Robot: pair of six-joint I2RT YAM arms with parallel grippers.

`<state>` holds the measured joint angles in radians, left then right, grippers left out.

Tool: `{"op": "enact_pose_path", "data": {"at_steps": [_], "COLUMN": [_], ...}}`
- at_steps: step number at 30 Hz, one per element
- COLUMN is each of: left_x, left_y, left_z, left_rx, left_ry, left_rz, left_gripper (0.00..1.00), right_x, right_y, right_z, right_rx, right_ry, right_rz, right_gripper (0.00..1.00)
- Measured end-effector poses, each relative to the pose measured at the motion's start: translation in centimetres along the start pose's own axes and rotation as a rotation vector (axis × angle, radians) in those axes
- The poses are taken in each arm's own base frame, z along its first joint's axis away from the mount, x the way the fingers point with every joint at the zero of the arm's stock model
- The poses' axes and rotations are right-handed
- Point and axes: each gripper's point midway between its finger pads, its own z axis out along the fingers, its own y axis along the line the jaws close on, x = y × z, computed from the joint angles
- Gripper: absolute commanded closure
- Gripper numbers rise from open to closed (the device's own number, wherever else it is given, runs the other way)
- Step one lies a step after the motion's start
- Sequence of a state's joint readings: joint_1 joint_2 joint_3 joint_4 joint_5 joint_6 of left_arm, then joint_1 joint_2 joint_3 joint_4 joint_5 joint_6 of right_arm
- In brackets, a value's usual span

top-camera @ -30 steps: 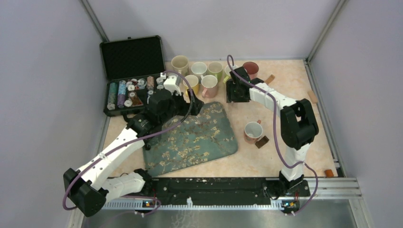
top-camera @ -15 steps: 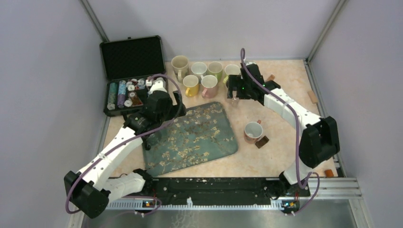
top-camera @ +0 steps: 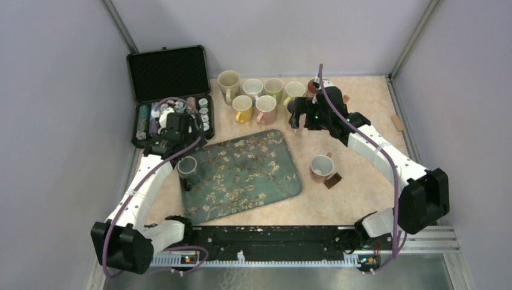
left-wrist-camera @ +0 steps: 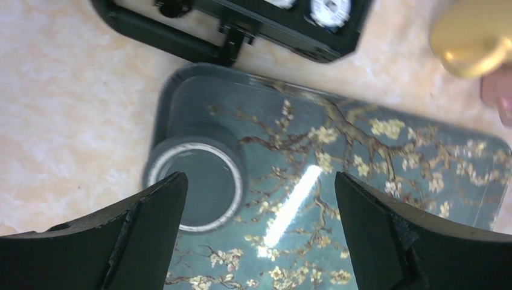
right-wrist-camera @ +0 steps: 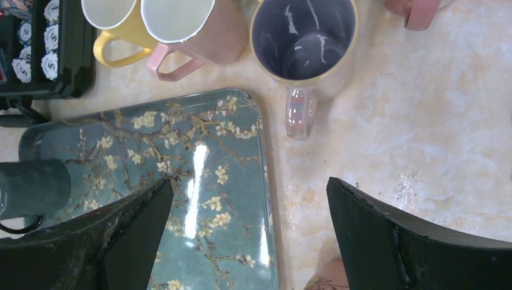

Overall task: Turn the mug right side up
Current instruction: Move the cup to the tray.

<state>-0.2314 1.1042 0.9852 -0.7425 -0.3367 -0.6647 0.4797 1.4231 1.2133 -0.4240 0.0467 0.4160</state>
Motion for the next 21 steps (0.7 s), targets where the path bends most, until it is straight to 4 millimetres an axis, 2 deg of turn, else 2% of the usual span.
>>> {"op": "enact_pose_path", "data": {"at_steps": [4, 9, 12, 17, 21], "left_x": [-0.9, 0.6, 1.7, 3.2, 4.0], "left_y": [3.0, 6.1, 7.1, 5.9, 4.2], "left_z": [1.2, 2.6, 3.3, 4.0, 3.9], "left_rx": [-0.060, -0.100, -0.093, 0.000, 0.105], "left_ry": [0.007, 0.066, 0.099, 0.146, 0.189], "left_rz": [-0.095, -0.187, -0.233, -0.252, -0.257], "left_gripper": [0.02, 0.02, 0.02, 0.01, 0.01], "right_x": [0.2, 0.1, 0.0, -0.2, -0.5], "right_y": [0.2, 0.5, 0.7, 1.1, 1.2], "right_z": [0.0, -0.3, -0.5, -0.7, -1.0], "right_rx": [-0.017, -0.036, -0.046, -0.065, -0.069], "right_ry": [0.003, -0.004, -0.012, -0.018, -0.027], "right_rz": [0.001, 0.001, 0.001, 0.001, 0.001], "right_gripper": [0.01, 0.01, 0.01, 0.01, 0.01]}}
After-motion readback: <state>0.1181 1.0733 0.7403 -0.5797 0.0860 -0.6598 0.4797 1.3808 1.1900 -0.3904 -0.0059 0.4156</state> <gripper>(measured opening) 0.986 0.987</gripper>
